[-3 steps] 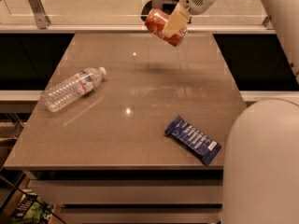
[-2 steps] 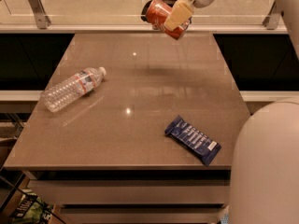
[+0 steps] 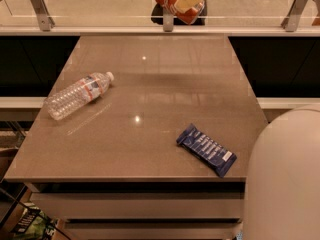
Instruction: Pick coke can
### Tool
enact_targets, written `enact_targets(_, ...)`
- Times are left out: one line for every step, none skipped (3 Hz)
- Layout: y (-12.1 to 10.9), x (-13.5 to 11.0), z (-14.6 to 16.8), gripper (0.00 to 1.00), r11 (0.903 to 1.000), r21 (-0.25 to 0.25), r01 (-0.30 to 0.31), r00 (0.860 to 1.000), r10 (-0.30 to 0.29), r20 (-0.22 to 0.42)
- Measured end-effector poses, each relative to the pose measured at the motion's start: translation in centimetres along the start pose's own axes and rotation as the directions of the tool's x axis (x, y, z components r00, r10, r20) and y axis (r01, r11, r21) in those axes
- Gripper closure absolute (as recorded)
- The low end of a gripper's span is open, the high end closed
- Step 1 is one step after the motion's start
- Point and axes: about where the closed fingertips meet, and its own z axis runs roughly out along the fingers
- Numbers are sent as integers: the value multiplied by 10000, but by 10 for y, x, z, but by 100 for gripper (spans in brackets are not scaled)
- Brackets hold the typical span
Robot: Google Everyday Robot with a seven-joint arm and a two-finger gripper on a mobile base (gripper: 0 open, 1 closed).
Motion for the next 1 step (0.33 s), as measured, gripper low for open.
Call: enact_targets(0,0,0,100,10000,-1,0,10000,0,0)
